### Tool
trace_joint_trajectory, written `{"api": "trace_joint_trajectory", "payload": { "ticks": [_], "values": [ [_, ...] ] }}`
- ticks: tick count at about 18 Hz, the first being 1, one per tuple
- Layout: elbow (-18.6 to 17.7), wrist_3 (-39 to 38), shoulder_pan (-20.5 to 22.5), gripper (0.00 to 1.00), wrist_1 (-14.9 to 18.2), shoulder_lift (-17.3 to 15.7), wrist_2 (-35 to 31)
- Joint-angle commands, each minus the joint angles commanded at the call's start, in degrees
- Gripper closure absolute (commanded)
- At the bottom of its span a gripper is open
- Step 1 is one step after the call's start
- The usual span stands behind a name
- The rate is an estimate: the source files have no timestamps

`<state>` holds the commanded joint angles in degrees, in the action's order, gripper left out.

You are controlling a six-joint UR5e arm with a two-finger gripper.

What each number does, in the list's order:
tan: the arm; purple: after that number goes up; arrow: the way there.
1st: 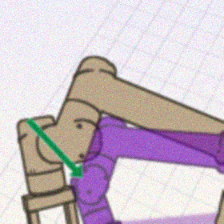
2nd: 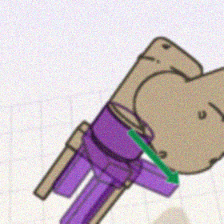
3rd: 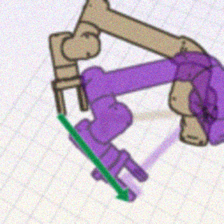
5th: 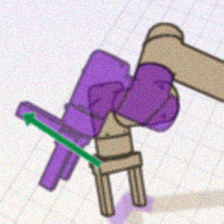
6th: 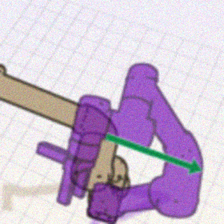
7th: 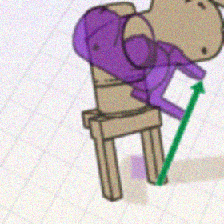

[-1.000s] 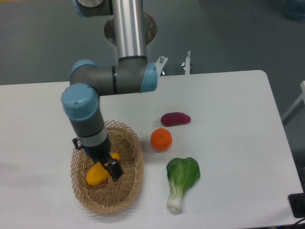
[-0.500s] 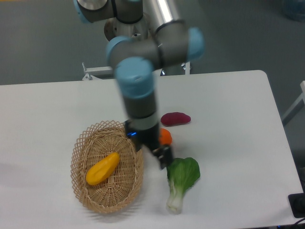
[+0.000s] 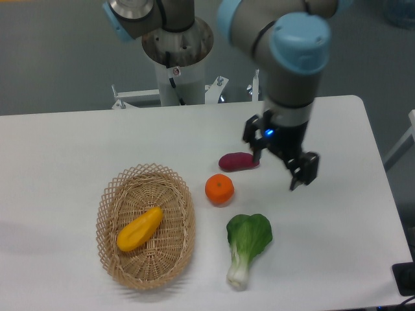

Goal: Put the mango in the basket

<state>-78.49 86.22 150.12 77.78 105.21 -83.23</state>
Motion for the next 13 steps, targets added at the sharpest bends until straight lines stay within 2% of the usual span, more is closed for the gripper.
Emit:
{"api": "trace_joint_trajectory", "payload": {
  "ticks": [13],
  "values": [
    [0.6, 1.1, 1.4, 0.00, -0.3, 0.1, 0.3]
  ]
}}
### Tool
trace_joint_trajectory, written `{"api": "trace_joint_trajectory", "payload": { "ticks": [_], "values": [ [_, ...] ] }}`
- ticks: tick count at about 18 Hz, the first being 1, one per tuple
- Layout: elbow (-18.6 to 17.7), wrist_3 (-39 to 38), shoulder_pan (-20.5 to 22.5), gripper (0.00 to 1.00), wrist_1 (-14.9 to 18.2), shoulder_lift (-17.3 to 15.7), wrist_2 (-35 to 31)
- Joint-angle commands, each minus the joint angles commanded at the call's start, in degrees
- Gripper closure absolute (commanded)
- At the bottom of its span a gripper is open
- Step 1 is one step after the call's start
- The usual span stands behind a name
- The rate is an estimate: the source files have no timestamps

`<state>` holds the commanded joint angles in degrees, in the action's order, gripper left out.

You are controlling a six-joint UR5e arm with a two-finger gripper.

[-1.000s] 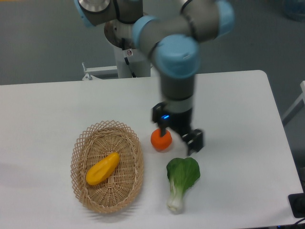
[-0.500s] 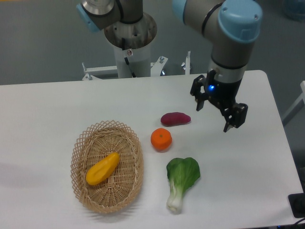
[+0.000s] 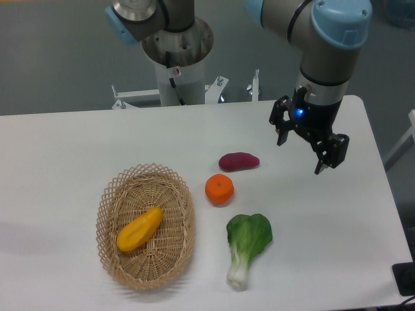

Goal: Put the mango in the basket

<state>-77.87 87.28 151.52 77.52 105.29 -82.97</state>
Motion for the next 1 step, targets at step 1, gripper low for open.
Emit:
{"api": "trace_joint_trajectory", "payload": {
  "ticks": [1],
  "values": [
    [0.0, 0.0, 0.0, 0.00, 0.0, 0.0, 0.1]
  ]
}}
